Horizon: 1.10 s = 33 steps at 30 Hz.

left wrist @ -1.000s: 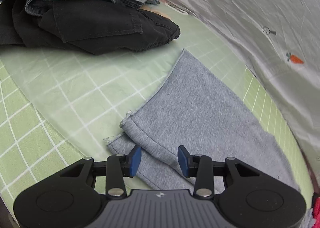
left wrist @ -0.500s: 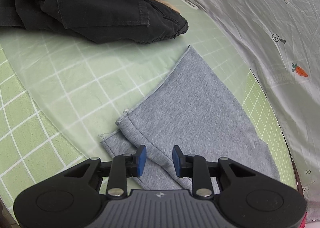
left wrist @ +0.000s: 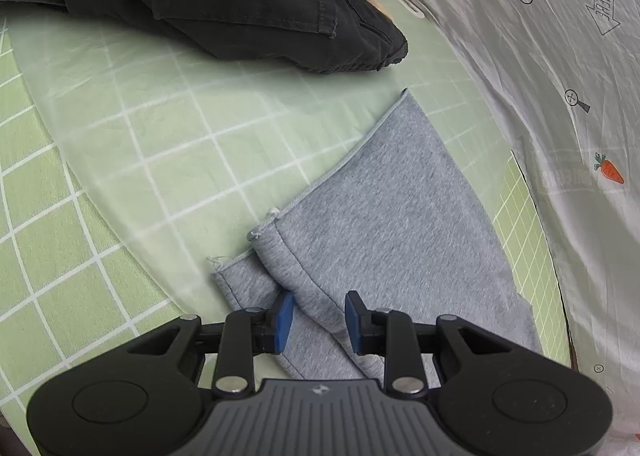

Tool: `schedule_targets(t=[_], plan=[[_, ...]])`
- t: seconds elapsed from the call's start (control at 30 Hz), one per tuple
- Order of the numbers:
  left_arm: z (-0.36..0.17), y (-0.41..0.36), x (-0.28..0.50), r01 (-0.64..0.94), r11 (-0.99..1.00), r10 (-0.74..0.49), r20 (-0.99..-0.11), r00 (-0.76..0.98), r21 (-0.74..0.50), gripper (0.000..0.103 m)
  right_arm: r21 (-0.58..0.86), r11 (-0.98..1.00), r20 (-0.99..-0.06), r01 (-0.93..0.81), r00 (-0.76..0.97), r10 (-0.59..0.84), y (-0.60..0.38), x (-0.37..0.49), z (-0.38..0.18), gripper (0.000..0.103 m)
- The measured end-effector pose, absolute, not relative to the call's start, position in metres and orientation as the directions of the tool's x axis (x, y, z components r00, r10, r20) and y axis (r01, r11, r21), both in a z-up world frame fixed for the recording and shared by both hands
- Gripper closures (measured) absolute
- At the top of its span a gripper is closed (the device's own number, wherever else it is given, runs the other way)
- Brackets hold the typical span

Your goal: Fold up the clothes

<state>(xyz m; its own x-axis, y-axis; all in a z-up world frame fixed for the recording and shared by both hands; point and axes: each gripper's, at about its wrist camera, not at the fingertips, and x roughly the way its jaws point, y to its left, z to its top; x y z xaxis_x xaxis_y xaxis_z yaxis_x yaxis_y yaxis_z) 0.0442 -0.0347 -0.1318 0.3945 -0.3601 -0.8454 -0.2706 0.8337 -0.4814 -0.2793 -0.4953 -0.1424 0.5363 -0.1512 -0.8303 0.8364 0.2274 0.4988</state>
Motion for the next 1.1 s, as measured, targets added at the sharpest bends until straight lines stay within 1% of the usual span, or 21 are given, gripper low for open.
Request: schedule_targets(t=[0.03,0.17,0.4,0.47,0.53,0.57,0.6,0.63,0.67,0.7,0.73,0.8,0.9,1.1], plan=[[-0.132,-0.035,0.046,-0.270,0.835,-0.358,-0.846,0.395,-0.479,0.073,0.486,0.231,-0.835,0.843,0.526,-0.162,-0.497,-0.279,-0.142,0.056],[-0.132,-0.036,0.051,-0.268,0.841,-0.348,-0.849,0.398,-0.471,0.072,0.408,0.276,-0.859,0.870,0.468,-0.207,-0.500,-0.270,-0.138,0.056],[-0.133,-0.037,0.060,-0.265,0.850,-0.331,-0.853,0.404,-0.456,0.071,0.303,0.361,-0.872,0.882,0.410,-0.267,-0.499,-0.253,-0.136,0.056],[-0.133,-0.037,0.063,-0.264,0.853,-0.327,-0.854,0.405,-0.451,0.071,0.267,0.387,-0.876,0.883,0.390,-0.284,-0.498,-0.249,-0.135,0.063],[-0.133,-0.037,0.065,-0.263,0.855,-0.322,-0.855,0.407,-0.447,0.073,0.244,0.400,-0.876,0.883,0.378,-0.300,-0.498,-0.247,-0.136,0.074],[-0.133,-0.038,0.066,-0.263,0.856,-0.319,-0.855,0.408,-0.445,0.073,0.238,0.403,-0.875,0.884,0.375,-0.306,-0.499,-0.248,-0.136,0.076],[-0.133,-0.038,0.067,-0.264,0.856,-0.318,-0.856,0.408,-0.444,0.073,0.241,0.398,-0.873,0.885,0.377,-0.309,-0.499,-0.250,-0.137,0.083],[-0.133,-0.038,0.067,-0.265,0.857,-0.314,-0.857,0.408,-0.441,0.076,0.246,0.391,-0.872,0.887,0.379,-0.311,-0.500,-0.252,-0.137,0.089],[-0.134,-0.038,0.066,-0.270,0.862,-0.302,-0.863,0.406,-0.429,0.081,0.255,0.383,-0.869,0.888,0.384,-0.311,-0.501,-0.255,-0.138,0.091],[-0.134,-0.038,0.066,-0.274,0.866,-0.290,-0.867,0.405,-0.418,0.091,0.267,0.374,-0.866,0.888,0.391,-0.311,-0.502,-0.258,-0.139,0.093],[-0.134,-0.037,0.066,-0.274,0.867,-0.288,-0.868,0.405,-0.416,0.094,0.278,0.365,-0.864,0.889,0.397,-0.309,-0.502,-0.260,-0.139,0.095],[-0.134,-0.036,0.066,-0.274,0.869,-0.284,-0.869,0.406,-0.412,0.096,0.285,0.367,-0.858,0.885,0.406,-0.314,-0.500,-0.262,-0.137,0.098],[-0.129,-0.037,0.065,-0.251,0.884,-0.268,-0.867,0.420,-0.394,0.100,0.282,0.388,-0.847,0.877,0.418,-0.328,-0.496,-0.263,-0.132,0.099],[-0.109,-0.043,0.060,-0.201,0.901,-0.255,-0.843,0.473,-0.385,0.101,0.289,0.426,-0.815,0.857,0.454,-0.360,-0.494,-0.267,-0.116,0.100]])
